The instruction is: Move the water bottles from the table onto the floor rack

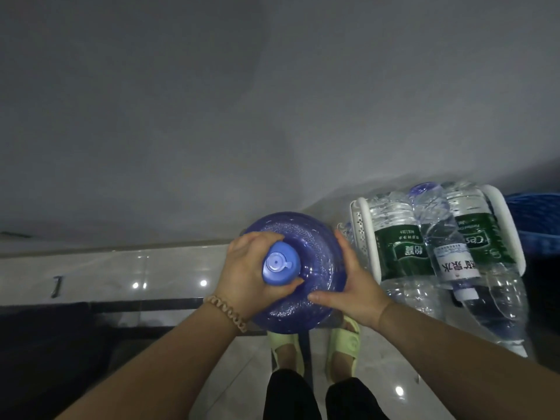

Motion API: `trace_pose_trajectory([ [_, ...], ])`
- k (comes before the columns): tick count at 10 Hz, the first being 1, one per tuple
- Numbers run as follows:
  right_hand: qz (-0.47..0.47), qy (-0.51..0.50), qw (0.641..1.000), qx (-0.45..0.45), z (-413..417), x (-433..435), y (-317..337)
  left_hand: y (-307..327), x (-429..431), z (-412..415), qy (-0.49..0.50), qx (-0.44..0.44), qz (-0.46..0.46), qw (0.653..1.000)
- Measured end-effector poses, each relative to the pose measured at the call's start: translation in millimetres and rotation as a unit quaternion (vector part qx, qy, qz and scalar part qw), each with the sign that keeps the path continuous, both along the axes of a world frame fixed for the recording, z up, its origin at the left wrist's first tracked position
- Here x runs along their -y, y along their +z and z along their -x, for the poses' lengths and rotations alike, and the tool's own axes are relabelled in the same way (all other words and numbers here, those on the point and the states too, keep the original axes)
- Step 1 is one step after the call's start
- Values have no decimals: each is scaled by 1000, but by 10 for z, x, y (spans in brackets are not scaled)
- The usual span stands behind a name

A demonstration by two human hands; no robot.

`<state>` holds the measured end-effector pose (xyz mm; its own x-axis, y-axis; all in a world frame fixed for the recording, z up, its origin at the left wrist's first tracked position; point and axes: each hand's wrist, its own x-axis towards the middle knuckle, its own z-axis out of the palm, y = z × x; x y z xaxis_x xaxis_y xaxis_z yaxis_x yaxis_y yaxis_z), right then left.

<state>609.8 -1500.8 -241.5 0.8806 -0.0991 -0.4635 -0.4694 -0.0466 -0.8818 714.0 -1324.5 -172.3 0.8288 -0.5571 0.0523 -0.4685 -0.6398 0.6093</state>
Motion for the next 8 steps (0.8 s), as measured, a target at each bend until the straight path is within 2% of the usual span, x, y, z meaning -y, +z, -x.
trace_pose_trajectory([
  [1,165,64,983,43,15,36,133,13,-21,56,15,45,-56,997],
  [2,359,157,914,104,20,3,233,45,-19,141,77,68,-132,986],
  [3,473,222,845,113,44,-82,311,110,-47,303,89,83,-181,976],
  [4,506,259,820,71,50,-98,304,83,-63,460,63,108,-209,970],
  [6,523,283,803,27,45,-108,353,48,-83,623,80,77,-268,957],
  [7,530,265,805,20,64,-138,459,142,-108,698,69,84,-278,955],
  [8,550,226,802,55,157,-155,630,274,-210,819,55,96,-277,954],
])
